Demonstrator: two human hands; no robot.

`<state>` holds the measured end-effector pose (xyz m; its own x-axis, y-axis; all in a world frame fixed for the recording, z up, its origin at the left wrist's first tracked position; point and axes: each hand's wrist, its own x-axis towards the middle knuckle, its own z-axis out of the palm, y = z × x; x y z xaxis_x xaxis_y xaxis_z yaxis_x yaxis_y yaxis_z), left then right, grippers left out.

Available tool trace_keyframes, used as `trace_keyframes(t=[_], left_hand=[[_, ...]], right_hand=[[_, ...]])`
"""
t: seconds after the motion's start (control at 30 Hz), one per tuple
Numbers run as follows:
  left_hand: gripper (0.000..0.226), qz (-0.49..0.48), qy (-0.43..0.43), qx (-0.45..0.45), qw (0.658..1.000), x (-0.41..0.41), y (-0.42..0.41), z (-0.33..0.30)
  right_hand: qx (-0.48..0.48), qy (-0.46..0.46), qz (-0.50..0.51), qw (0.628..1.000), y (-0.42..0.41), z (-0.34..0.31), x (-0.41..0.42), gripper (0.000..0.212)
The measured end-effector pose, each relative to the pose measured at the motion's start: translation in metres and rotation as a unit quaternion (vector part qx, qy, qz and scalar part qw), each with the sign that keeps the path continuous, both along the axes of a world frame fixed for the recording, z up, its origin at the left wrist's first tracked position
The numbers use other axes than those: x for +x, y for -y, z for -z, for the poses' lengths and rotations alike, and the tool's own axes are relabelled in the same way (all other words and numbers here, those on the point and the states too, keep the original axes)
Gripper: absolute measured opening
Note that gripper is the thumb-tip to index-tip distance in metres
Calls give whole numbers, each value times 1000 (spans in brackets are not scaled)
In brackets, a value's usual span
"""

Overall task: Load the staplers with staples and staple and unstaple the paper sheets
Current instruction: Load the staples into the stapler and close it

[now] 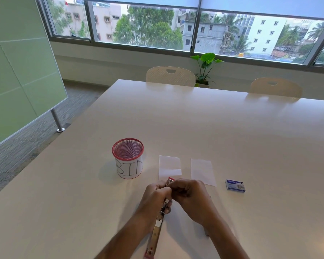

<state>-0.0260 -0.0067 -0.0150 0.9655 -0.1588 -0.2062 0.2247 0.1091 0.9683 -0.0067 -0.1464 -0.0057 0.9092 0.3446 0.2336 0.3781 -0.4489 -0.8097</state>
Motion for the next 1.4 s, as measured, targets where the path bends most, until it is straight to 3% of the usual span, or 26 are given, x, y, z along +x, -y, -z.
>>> trace_keyframes(t=[0.33, 0.6, 0.67, 0.8, 1.07, 1.17, 1.4], left_hand=[[25, -5, 18, -5, 1000, -2, 2, -3], [23, -12, 30, 20, 999, -1, 0, -2], [23, -11, 29, 19, 999, -2, 0, -3], [30, -7, 25, 23, 999, -2, 2, -4], [34, 7, 34, 24, 999, -3, 4, -3], [32, 17, 39, 11, 999, -5, 6, -3], [35, 35, 26, 2, 999, -5, 5, -1]], right_hand=[[-64, 61, -10, 996, -5, -1, -1, 23], [-61, 102, 28, 992, -12, 3, -4, 24], [-55, 83, 45, 994, -12, 5, -4, 25], [49, -55, 59, 996, -10, 5, 0, 30], [219, -212, 60, 950, -5, 3, 3, 37], [257, -233, 49, 937, -2, 1, 3, 31], [223, -186, 93, 952, 1, -2, 3, 18]])
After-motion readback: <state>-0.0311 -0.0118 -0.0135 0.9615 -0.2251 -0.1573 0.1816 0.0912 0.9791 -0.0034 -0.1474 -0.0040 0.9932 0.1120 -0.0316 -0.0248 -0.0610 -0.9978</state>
